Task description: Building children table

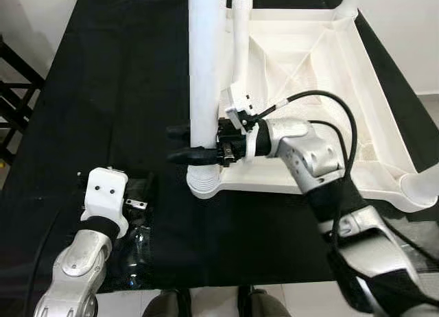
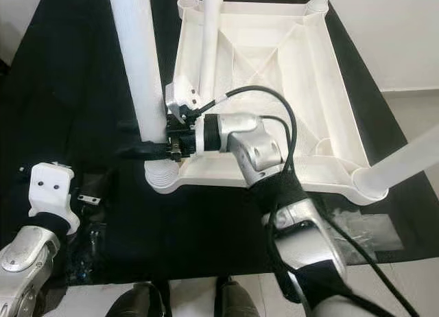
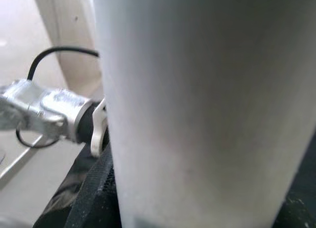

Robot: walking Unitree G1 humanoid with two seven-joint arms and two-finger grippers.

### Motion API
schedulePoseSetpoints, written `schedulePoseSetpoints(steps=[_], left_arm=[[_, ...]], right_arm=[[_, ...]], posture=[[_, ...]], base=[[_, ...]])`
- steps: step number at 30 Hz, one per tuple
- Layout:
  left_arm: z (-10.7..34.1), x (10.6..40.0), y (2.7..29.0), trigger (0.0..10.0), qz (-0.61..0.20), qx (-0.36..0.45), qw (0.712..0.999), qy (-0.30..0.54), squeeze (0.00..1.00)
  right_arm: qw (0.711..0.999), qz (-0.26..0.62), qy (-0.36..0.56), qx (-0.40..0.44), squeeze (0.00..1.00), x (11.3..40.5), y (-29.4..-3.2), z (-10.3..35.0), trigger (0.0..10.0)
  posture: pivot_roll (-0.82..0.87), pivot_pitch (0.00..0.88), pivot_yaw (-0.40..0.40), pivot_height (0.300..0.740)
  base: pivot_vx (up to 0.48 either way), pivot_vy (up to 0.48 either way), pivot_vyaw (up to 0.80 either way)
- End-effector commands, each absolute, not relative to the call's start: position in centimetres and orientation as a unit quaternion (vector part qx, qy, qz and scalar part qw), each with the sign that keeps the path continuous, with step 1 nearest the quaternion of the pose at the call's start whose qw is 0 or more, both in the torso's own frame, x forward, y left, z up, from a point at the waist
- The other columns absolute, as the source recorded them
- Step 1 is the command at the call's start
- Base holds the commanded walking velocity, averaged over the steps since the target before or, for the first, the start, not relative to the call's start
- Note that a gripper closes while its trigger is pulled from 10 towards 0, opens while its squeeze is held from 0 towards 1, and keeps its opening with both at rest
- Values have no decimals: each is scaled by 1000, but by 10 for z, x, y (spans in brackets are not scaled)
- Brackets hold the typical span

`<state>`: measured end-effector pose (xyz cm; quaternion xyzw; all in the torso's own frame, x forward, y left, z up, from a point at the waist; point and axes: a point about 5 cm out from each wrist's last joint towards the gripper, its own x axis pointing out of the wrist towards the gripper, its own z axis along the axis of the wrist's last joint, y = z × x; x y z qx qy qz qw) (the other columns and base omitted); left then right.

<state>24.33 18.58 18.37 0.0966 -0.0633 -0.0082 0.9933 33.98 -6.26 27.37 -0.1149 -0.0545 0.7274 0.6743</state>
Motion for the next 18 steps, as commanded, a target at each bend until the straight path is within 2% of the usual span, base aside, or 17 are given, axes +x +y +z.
schedulePoseSetpoints(steps=[1, 2, 3, 4, 5, 6, 7, 10, 16, 18], left_arm=[[177, 241, 186, 10000, -6, 96, 994, -48, 0], [177, 241, 186, 10000, -6, 96, 994, -48, 0], [177, 240, 186, 10000, -7, 96, 994, -47, 0], [177, 240, 186, 10000, -7, 96, 994, -47, 0], [177, 239, 186, 10000, -8, 97, 994, -46, 0], [177, 239, 186, 10000, -8, 97, 994, -46, 0], [176, 237, 186, 10000, -8, 98, 994, -44, 0], [176, 236, 187, 10000, -8, 100, 994, -41, 0], [176, 236, 188, 10000, -7, 101, 994, -41, 0], [176, 237, 187, 10000, -7, 100, 994, -41, 0]], right_arm=[[688, 710, 54, -139, 0, 347, -82, 229, 10000], [688, 710, 54, -139, 0, 347, -82, 229, 10000], [667, 722, 52, -176, 0, 346, -81, 231, 10000], [667, 722, 52, -176, 0, 346, -81, 231, 10000], [647, 732, 50, -208, 0, 346, -78, 233, 10000], [647, 732, 50, -208, 0, 346, -78, 233, 10000], [632, 739, 47, -230, 0, 346, -73, 235, 10000], [613, 751, 42, -242, 0, 345, -65, 237, 10000], [612, 755, 46, -232, 0, 343, -64, 232, 10000], [641, 737, 46, -208, 0, 343, -68, 226, 10000]], posture=[[-10, 365, -18, 740], [-10, 365, -18, 740], [-3, 373, -19, 740], [-3, 373, -19, 740], [7, 381, -18, 740], [7, 381, -18, 740], [10, 384, -17, 740], [10, 387, -17, 740], [6, 391, -15, 740], [-8, 389, -21, 740]], base=[[0, 0, 0], [0, 0, 0], [0, 0, 0], [0, 0, 0], [0, 0, 0], [0, 0, 0], [0, 0, 0], [0, 0, 0], [0, 0, 0], [0, 0, 0]])
